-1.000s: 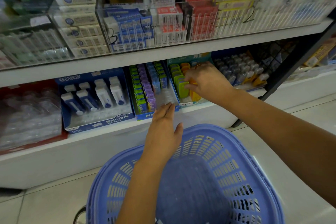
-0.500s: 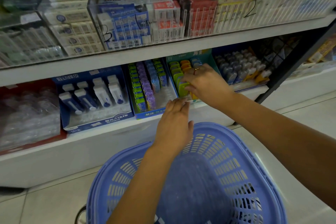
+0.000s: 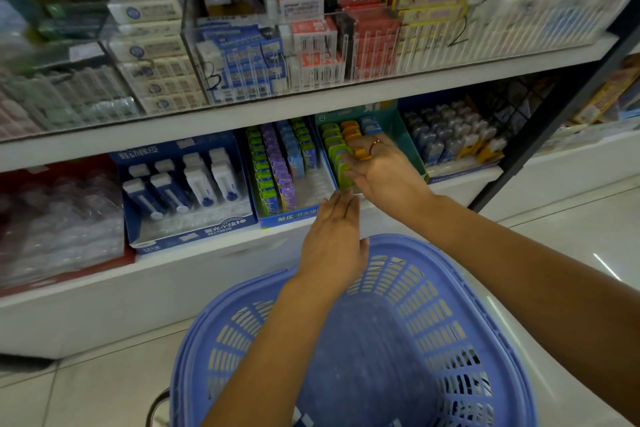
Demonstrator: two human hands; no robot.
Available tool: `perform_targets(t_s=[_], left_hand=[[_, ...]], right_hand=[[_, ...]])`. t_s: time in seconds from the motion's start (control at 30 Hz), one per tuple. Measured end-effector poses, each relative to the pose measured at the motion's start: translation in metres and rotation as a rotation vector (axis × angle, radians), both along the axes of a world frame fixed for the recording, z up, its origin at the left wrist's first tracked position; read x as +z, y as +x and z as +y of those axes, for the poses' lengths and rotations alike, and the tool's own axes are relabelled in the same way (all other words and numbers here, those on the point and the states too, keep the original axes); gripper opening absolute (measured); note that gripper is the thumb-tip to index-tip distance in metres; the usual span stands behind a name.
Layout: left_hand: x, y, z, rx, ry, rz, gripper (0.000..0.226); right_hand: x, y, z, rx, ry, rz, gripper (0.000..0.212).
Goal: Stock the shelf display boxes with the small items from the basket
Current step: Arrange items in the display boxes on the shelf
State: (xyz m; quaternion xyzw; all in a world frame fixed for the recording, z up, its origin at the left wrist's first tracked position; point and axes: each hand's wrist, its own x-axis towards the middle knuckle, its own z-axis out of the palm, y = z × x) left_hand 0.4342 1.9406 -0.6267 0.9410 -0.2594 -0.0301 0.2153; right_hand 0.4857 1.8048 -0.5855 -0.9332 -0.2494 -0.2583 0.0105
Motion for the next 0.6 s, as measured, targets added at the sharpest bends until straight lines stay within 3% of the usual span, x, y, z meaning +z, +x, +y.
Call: perform_targets(t_s=[0.13,0.3,0.47,0.53,0.6], left_hand=[[-0.001,0.003,0.004,-0.03,0.02,0.041,0.068],[0.001,0.007,0.006,-0.048,0.036,0.086,0.068],[0.008,0.005,0.009,-0.074,0.01,0.142,0.064],[0.007,-0.006,0.014,-0.043,-0.13,0.072,0.053],[-0.004,-0.02,0.025,0.052,-0.208,0.014,0.033]], right_hand=[[-0.001,0.005,-0.005,-0.084,0.2,0.323,0.024],[0.005,0.015,-0.009,-0.085,0.344,0.455,0.023],[0.02,0.015,-0.012,-0.116,0.329,0.626,0.024],[0.025,0.007,-0.011,-0.084,0.284,0.657,0.028],[0.026,-0.009,-0.003,-0.049,0.254,0.552,0.03]])
